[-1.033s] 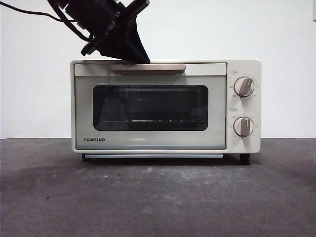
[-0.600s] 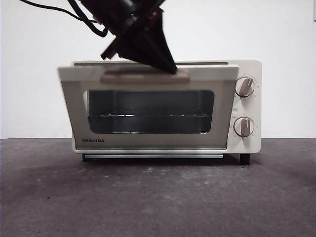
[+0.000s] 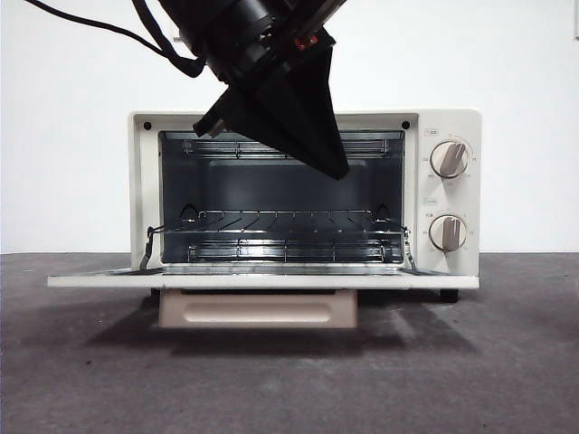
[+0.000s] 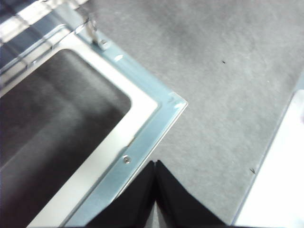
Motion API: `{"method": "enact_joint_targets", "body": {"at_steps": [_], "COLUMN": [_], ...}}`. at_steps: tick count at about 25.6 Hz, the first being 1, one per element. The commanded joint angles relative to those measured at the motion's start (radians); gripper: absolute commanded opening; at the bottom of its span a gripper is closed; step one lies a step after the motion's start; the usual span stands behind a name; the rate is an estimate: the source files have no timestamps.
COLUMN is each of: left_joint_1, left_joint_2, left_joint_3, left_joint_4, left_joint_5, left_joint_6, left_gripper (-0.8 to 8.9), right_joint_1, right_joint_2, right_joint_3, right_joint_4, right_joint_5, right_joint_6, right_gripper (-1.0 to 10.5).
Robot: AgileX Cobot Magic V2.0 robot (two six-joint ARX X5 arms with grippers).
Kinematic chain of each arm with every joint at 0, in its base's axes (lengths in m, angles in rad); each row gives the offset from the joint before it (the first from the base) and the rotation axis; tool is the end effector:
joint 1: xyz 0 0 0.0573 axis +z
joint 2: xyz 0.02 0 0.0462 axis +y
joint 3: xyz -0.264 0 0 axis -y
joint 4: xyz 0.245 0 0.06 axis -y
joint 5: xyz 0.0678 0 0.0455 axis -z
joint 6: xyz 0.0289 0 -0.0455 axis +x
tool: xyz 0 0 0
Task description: Eggoven
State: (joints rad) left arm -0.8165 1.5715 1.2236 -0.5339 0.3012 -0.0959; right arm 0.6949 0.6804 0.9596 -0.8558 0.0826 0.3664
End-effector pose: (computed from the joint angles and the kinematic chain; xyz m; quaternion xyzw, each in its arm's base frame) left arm 0.2208 -0.2475 0.2667 0.0719 0.4352 -0.4592 0.7711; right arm 0.0897 0.0716 0.3421 0.0606 0.3113 0.2362 0.9185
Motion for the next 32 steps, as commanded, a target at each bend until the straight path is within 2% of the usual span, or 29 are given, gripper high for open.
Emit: {"method": "enact_joint_targets", "body": {"at_steps": [1,5,10,17,24,32], "left_joint_1": [-0.005,0.073,0.216,0.403,0.472,0.473], "left_joint_2": [-0.047,-0.203,-0.460,-0.750,-0.904,-0.978], "left_joint_3": [0.012,0.012,0.011,-0.122,-0.263,-0.274], "left_joint_4": [0.014,0.003,-0.141,-0.257,-0.280,-0.341], "left_joint_5": [-0.003,-0.018,-0.018,-0.017,-0.016,-0.016], "left_joint_6": [-0.007,-0.018,0.024,0.062,0.058,0.056], "left_gripper": [0.07,0.07,0.07,0.06,0.06,0.06], "right_joint_1": [0.010,0.009,0.009,0.008,-0.019,-0.071], "right_joint_2": [0.006,0.080,0.302,0.599,0.773,0.901], "right_joint_3": [0.018,0.017,0.017,0.018,0.018,0.018], "right_joint_4": [0.012,0.068,0.280,0.575,0.750,0.892], "right_joint_5": [0.005,-0.006,-0.106,-0.110,-0.109,-0.110], "right_joint_6": [-0.008,-0.007,-0.008,-0.008,-0.004,0.014], "right_gripper": [0.0,0.0,0.0,0.0,0.0,0.0]}}
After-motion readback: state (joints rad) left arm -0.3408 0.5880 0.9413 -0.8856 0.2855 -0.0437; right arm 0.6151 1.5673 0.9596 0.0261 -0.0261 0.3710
